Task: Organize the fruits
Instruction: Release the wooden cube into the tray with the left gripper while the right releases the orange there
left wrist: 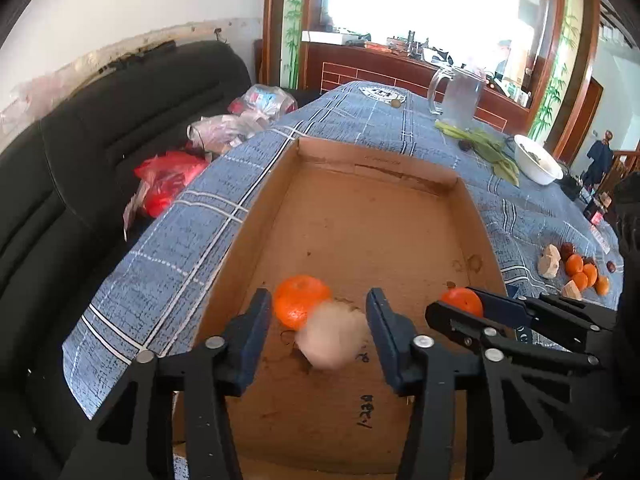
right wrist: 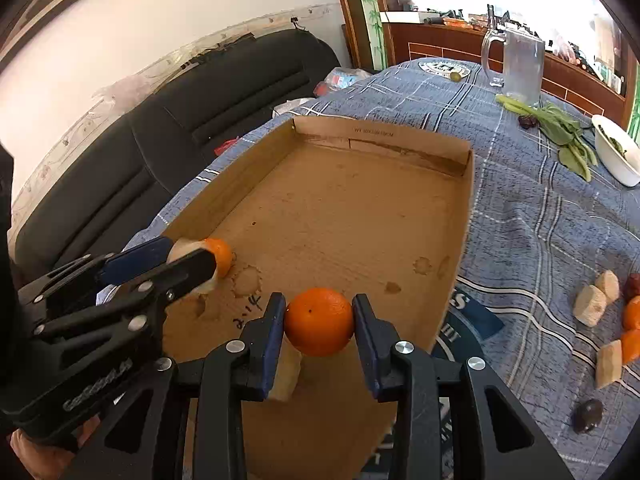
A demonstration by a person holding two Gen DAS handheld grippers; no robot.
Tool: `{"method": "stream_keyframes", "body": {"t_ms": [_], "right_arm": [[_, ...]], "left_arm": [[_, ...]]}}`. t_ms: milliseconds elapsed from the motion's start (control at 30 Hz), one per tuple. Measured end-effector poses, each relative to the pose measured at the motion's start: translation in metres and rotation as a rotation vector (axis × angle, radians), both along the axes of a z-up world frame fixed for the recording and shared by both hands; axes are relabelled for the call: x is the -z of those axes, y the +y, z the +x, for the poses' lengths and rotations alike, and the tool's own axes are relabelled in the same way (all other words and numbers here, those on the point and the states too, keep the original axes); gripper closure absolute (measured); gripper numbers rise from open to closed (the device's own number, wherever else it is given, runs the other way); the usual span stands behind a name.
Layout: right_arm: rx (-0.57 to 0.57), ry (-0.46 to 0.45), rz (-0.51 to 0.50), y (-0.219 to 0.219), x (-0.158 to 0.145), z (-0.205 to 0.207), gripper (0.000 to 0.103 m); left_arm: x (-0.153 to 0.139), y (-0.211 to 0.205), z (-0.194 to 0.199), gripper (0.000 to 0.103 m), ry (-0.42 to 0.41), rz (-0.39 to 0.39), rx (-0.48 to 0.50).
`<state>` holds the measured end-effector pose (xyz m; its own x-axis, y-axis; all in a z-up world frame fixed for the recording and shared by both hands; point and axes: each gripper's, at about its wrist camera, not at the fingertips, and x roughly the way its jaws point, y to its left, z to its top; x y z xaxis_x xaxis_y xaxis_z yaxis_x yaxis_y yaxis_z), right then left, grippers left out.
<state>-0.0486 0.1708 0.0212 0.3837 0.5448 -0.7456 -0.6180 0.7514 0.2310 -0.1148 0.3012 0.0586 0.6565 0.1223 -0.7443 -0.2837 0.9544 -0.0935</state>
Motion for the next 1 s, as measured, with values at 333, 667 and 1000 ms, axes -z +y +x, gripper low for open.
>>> {"method": "stream_keyframes", "body": {"t_ms": [333, 667, 1000], "right_arm": [[0.029, 0.017, 0.087, -0.014, -0.014, 0.004, 0.064], [0.185, 0.037, 0.079, -0.059, -0.005, 0.007, 0.064], [0.141, 0.013, 0.016, -0.046, -0.001, -0.013, 0.064]], "left_arm": [[-0.004, 0.025, -0.011, 0.029, -0.070, -0.157, -0.062], [0.009, 0.035, 0.015, 0.029, -0.091, -0.210, -0.076], [0.015, 0.036, 0.037, 0.026, -0.100, -0.173, -0.069]]}}
